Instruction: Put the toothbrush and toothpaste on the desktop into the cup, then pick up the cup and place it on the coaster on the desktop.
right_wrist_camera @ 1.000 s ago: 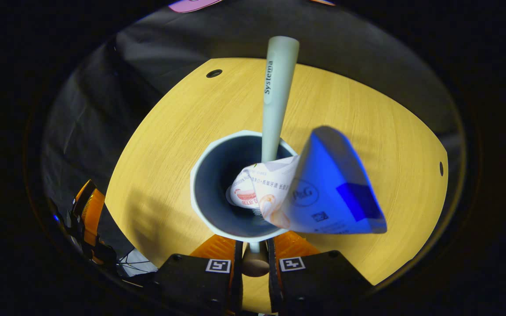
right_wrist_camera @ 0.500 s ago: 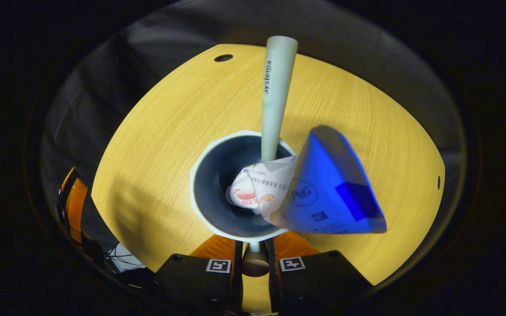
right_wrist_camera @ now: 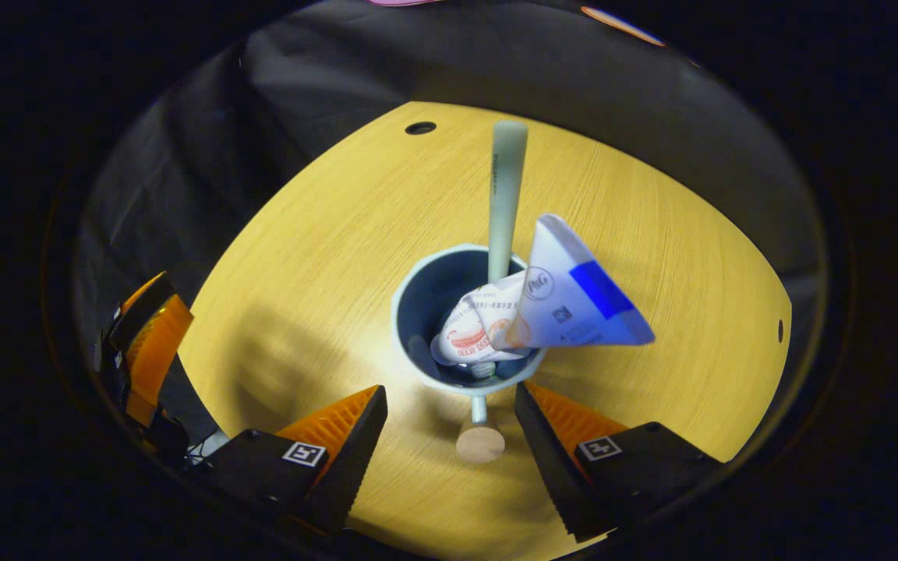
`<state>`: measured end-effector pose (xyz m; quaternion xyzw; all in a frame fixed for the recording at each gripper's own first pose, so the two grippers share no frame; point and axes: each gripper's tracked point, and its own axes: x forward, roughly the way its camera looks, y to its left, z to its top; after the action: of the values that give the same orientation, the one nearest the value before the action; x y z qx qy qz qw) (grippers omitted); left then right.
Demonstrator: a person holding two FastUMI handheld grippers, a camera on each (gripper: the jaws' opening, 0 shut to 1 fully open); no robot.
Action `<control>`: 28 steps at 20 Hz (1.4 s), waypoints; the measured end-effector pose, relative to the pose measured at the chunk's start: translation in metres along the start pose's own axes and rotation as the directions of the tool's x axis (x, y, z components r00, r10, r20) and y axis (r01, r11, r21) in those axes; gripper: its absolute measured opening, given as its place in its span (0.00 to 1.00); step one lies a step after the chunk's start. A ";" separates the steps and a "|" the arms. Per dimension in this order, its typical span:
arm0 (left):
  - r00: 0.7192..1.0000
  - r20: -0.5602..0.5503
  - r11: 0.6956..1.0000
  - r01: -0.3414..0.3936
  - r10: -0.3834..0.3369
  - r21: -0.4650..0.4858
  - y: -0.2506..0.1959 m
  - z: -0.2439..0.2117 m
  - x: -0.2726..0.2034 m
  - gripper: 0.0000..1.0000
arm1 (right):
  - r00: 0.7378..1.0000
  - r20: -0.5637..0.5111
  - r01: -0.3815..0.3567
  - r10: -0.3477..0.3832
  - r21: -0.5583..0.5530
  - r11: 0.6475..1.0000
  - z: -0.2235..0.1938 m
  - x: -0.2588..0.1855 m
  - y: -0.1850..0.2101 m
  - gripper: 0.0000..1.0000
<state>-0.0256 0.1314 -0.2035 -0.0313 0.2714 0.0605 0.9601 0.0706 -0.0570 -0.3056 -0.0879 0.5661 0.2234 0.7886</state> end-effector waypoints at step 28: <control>0.937 0.259 0.971 0.212 -0.233 0.107 -0.176 0.125 -0.017 0.95 | 0.501 0.737 0.180 -0.454 0.425 0.887 0.009 -0.261 -0.197 1.00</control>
<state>0.0486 -0.0330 -0.0832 -0.0162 0.1350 -0.0555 0.9892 0.0997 -0.2943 -0.0815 0.0400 0.1341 0.0011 0.9902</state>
